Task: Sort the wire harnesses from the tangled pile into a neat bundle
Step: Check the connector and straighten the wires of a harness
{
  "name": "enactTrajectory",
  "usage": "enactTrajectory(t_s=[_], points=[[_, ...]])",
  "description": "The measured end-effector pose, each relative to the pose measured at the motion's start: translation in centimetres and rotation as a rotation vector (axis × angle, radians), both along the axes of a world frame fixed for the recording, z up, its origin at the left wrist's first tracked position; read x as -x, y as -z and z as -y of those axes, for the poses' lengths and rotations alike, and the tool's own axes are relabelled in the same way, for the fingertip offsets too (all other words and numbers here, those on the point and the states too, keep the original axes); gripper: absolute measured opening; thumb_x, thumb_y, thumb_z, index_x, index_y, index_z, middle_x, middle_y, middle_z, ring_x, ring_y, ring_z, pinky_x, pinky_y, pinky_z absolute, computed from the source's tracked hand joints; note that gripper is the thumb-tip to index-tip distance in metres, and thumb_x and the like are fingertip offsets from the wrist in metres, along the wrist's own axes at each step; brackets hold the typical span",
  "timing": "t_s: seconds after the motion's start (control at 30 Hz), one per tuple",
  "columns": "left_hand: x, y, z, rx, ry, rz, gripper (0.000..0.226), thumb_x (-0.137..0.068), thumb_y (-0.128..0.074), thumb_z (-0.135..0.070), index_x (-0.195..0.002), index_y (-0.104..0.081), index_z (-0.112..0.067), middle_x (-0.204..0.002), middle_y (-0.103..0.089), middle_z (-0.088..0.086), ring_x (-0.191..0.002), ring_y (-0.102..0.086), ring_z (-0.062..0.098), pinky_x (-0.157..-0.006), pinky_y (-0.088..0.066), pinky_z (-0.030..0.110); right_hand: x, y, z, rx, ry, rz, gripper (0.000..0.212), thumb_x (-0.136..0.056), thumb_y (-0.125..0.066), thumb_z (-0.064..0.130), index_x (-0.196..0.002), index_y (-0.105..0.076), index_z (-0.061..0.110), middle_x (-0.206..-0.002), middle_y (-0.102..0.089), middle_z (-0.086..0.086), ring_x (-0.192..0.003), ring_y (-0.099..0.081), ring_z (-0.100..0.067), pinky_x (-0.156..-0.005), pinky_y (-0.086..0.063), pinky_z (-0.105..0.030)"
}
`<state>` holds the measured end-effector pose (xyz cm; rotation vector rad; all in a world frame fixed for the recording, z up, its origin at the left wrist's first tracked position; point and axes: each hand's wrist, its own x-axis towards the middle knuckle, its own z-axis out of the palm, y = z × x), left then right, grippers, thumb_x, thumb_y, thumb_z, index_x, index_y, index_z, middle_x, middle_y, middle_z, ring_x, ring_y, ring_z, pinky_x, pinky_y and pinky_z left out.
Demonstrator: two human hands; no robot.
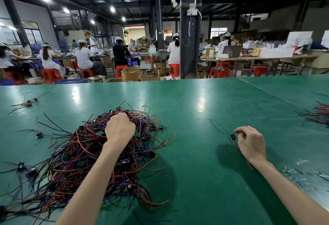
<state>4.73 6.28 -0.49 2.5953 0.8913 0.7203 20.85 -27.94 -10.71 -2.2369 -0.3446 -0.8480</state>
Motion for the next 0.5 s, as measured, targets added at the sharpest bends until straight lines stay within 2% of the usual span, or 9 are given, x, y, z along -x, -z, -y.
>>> enactTrajectory(t_s=[0.1,0.17,0.27,0.37,0.43,0.5], points=[[0.3,-2.2,-0.9,0.304,0.130,0.103,0.026,-0.093,-0.048,-0.009,-0.076,-0.067,-0.005,-0.075,-0.063,0.007,-0.053,-0.043,0.020,-0.054,-0.037,0.024,0.1,-0.1,0.1,-0.056,0.001,0.027,0.023,-0.079,-0.056,-0.012,-0.078,-0.072,0.005,-0.084,-0.071,-0.012,-0.083,-0.063,-0.032,-0.076,-0.051,-0.041],[0.7,-4.0,-0.6,0.537,0.229,0.288,0.022,-0.096,-0.047,-0.010,-0.088,-0.068,-0.006,-0.070,-0.056,0.005,-0.058,-0.042,0.017,-0.060,-0.039,0.028,0.2,-0.3,0.1,-0.085,0.006,0.056,0.025,-0.078,-0.056,-0.013,-0.075,-0.072,0.006,-0.082,-0.071,-0.012,-0.081,-0.064,-0.032,-0.074,-0.050,-0.040],[1.5,-6.3,1.0,0.653,0.380,0.475,0.021,-0.097,-0.046,-0.009,-0.089,-0.065,-0.012,-0.072,-0.050,0.002,-0.064,-0.045,0.013,-0.064,-0.042,0.024,0.5,-0.8,-0.5,-0.129,-0.008,0.090,0.026,-0.076,-0.055,-0.014,-0.073,-0.071,0.007,-0.079,-0.070,-0.010,-0.077,-0.063,-0.030,-0.071,-0.047,-0.033],[1.8,-7.1,3.3,0.744,0.513,0.534,0.020,-0.098,-0.046,-0.009,-0.089,-0.063,-0.013,-0.081,-0.052,0.002,-0.073,-0.047,0.012,-0.073,-0.044,0.023,1.7,-1.8,-1.9,-0.174,-0.079,0.100,0.028,-0.075,-0.056,-0.015,-0.073,-0.071,0.008,-0.077,-0.070,-0.007,-0.074,-0.062,-0.024,-0.068,-0.041,-0.025],[1.8,-6.3,4.8,0.850,0.577,0.505,0.018,-0.097,-0.044,-0.008,-0.093,-0.062,-0.010,-0.088,-0.055,0.004,-0.079,-0.049,0.013,-0.079,-0.045,0.026,2.9,-2.5,-3.1,-0.254,-0.190,0.020,0.029,-0.077,-0.056,-0.014,-0.073,-0.071,0.010,-0.075,-0.070,-0.003,-0.071,-0.062,-0.020,-0.066,-0.044,-0.021],[1.8,-4.9,6.2,0.967,0.623,0.463,0.018,-0.097,-0.044,-0.009,-0.097,-0.061,-0.007,-0.090,-0.056,0.006,-0.080,-0.051,0.014,-0.079,-0.046,0.026,4.4,-3.5,-4.4,-0.408,-0.401,-0.198,0.030,-0.080,-0.055,-0.012,-0.073,-0.071,0.013,-0.070,-0.070,-0.004,-0.066,-0.062,-0.020,-0.067,-0.048,-0.025]])
